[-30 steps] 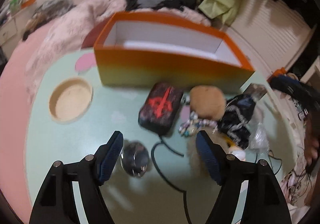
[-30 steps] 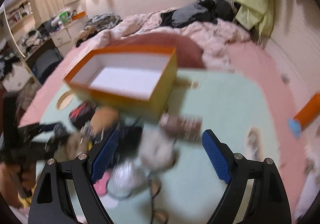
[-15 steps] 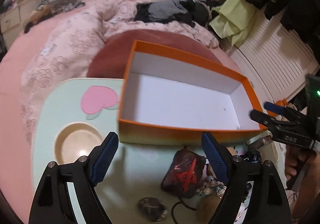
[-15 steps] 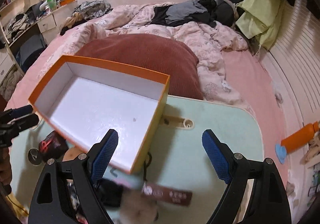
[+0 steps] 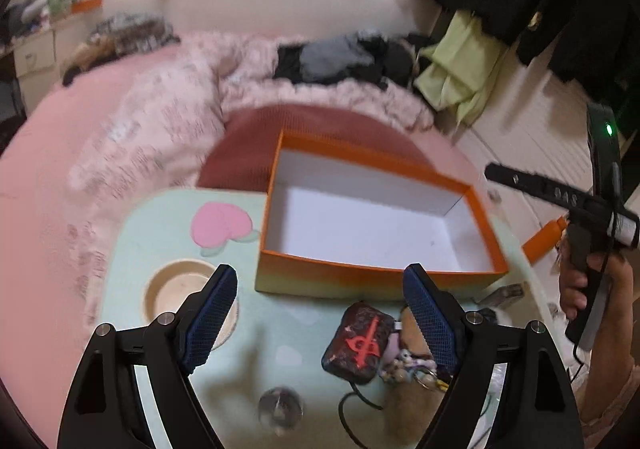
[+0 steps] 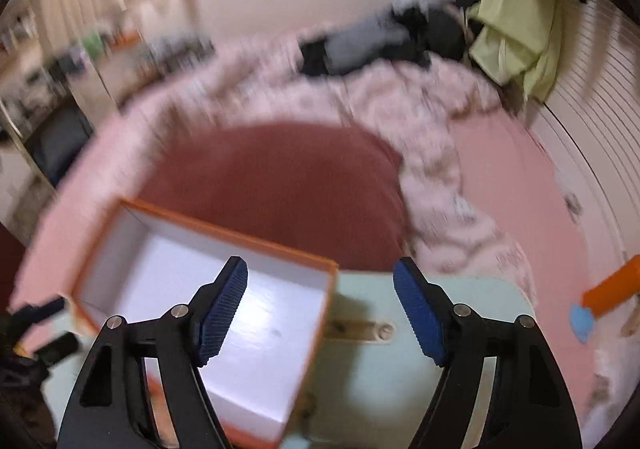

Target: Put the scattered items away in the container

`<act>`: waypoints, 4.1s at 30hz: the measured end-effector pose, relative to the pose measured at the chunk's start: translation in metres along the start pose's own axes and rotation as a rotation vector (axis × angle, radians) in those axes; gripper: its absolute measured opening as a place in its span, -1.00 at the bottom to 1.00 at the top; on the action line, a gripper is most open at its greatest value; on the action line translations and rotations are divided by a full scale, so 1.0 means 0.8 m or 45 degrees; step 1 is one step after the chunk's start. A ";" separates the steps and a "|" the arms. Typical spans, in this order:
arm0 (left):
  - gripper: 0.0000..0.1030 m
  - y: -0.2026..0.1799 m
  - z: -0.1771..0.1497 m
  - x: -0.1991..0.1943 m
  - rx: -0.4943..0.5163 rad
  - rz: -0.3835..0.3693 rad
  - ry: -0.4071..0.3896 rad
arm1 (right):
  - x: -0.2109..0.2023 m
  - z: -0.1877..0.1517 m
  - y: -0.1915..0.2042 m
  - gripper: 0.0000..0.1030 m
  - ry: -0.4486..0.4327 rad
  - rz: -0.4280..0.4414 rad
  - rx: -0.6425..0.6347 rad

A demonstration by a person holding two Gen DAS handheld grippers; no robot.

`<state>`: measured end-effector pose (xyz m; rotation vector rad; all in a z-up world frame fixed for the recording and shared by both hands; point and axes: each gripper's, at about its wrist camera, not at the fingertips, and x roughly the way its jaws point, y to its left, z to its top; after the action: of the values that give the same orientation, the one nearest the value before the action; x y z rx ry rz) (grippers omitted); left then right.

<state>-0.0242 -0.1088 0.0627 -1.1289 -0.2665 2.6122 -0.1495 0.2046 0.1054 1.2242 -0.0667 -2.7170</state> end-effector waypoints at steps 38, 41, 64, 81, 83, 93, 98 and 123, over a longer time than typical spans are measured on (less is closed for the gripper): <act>1.00 -0.072 -0.181 -0.012 0.207 0.296 0.177 | -0.082 -0.279 0.048 0.99 0.135 -0.160 -0.019; 1.00 -0.071 -0.180 -0.011 0.211 0.287 0.177 | -0.081 -0.283 0.051 0.99 0.134 -0.161 -0.022; 0.35 -0.020 -0.101 0.018 0.174 0.228 0.124 | -0.073 -0.250 0.048 0.70 0.026 -0.054 -0.035; -0.48 -0.059 -0.024 -0.042 0.231 0.024 -0.175 | -0.109 -0.185 0.056 -0.30 -0.162 0.082 -0.095; -0.48 -0.071 0.001 -0.033 0.256 0.015 -0.206 | -0.110 -0.156 0.059 -0.30 -0.218 0.095 -0.106; 0.35 -0.080 0.051 0.067 0.181 0.101 -0.145 | -0.034 -0.072 0.068 0.12 -0.217 0.156 -0.082; 0.45 -0.064 0.051 0.069 0.110 0.046 -0.168 | -0.014 -0.070 0.046 0.36 -0.191 0.164 0.081; 0.73 -0.063 -0.112 -0.014 0.111 0.112 0.054 | -0.098 -0.193 0.032 0.36 -0.091 0.020 0.020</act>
<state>0.0576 -0.0599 0.0237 -1.1901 -0.0948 2.6435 0.0203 0.1958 0.0636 1.1253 -0.1058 -2.7515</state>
